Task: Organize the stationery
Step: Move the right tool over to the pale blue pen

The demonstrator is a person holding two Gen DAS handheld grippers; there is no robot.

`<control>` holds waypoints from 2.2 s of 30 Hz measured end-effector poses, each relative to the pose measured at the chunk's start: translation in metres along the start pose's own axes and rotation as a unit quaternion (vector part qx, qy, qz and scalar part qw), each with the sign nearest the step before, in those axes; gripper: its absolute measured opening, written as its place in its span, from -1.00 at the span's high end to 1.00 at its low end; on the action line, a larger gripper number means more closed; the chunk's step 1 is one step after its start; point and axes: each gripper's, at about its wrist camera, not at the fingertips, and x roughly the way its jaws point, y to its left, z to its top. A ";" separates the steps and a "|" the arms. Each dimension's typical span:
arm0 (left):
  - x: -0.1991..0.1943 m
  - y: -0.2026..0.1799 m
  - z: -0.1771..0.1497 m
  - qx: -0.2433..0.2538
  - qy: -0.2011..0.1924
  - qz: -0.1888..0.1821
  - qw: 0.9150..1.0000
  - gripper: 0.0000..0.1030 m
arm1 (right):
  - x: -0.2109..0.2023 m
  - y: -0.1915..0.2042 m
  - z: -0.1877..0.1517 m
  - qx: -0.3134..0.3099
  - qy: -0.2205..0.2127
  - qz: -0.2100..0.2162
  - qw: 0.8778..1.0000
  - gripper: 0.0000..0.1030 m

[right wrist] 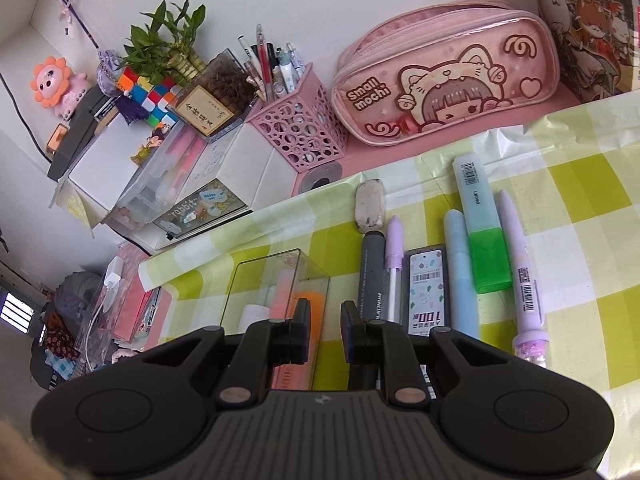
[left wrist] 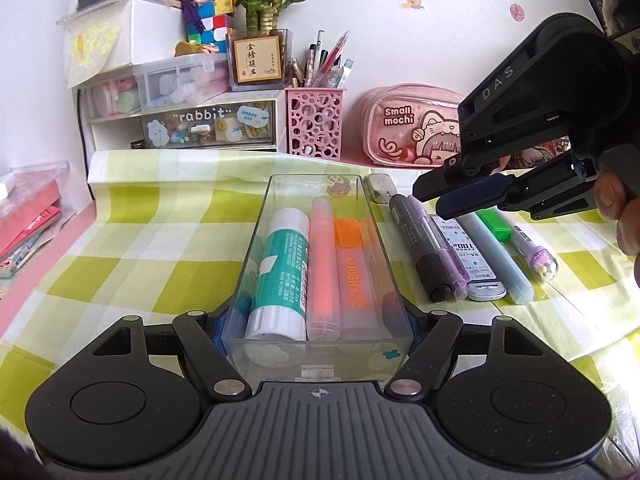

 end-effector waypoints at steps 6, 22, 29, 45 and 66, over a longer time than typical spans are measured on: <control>0.001 -0.001 0.000 0.004 0.004 0.009 1.000 -0.42 | 0.000 -0.013 0.003 0.001 -0.004 -0.005 1.000 0.78; 0.002 0.000 0.001 0.007 0.008 0.008 1.000 -0.42 | -0.019 -0.047 0.002 -0.017 -0.019 -0.073 0.997 0.67; 0.000 0.001 -0.001 0.008 0.008 0.004 1.000 -0.42 | -0.006 -0.031 -0.020 -0.096 -0.009 -0.108 0.989 0.67; 0.005 0.001 0.000 -0.004 0.027 0.005 1.000 -0.42 | -0.006 -0.026 -0.033 -0.136 -0.041 -0.135 0.981 0.80; 0.003 0.001 -0.001 -0.015 0.024 0.008 1.000 -0.42 | -0.017 -0.053 -0.028 -0.004 -0.046 -0.052 0.998 0.82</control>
